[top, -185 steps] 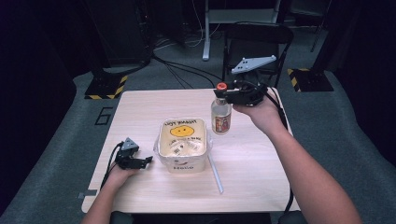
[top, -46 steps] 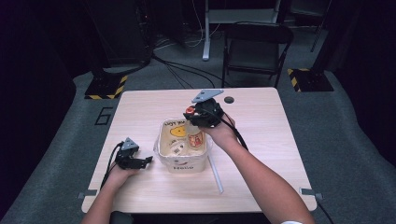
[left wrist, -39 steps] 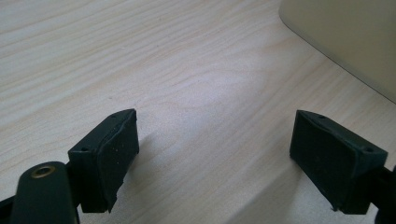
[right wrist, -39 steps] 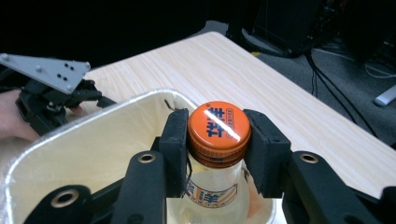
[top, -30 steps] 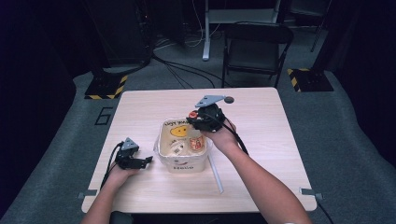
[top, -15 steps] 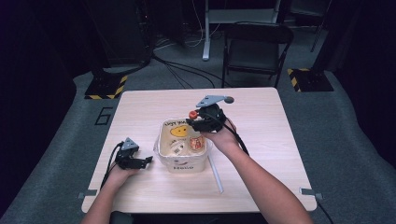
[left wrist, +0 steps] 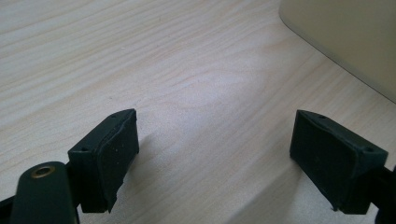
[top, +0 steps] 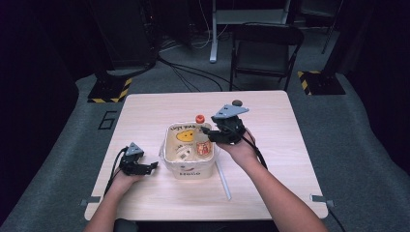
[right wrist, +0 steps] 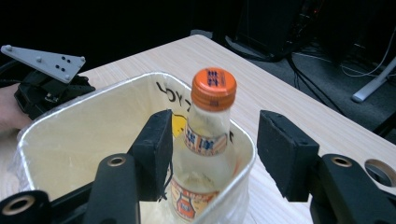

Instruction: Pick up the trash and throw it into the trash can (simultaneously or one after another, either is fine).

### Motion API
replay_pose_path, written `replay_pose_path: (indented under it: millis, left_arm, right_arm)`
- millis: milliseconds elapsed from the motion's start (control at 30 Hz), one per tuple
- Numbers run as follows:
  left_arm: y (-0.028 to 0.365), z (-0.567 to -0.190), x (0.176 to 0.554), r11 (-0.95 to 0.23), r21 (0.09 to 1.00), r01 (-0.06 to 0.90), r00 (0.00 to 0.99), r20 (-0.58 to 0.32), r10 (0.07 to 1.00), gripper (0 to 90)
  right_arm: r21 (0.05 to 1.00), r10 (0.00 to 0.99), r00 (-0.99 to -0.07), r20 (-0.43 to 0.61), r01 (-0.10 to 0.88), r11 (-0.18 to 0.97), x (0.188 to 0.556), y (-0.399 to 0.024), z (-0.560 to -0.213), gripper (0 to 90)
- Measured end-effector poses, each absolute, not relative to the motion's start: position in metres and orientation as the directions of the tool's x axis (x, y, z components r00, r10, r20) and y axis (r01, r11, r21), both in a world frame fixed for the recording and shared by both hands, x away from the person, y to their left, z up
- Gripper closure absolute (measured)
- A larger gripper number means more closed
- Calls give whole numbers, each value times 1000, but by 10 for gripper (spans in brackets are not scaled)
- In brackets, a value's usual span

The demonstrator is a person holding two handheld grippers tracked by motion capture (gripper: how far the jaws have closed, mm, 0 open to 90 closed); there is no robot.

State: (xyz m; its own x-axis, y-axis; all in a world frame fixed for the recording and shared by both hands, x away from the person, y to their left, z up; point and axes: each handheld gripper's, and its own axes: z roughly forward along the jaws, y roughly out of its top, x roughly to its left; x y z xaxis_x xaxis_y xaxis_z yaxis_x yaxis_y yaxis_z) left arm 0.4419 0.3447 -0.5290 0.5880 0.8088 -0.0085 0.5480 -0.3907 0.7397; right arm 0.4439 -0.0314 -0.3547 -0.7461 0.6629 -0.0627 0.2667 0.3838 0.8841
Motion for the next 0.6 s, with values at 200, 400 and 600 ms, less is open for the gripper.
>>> replay_pose_path:
  millis: [200,400,600]
  left_arm:
    - [344,-529,442,-388,743,546,588,-9,809,154]
    - [344,-529,442,-387,743,545,588,-9,809,154]
    - [344,-529,442,-388,743,545,588,-9,809,154]
  right_arm:
    - [884,681,-730,-61,278,377,435,-44,-361,461]
    - [889,699,-714,-33,299,347,430,-57,-366,474]
    - [891,718,-696,-9,320,321,424,-71,-371,477]
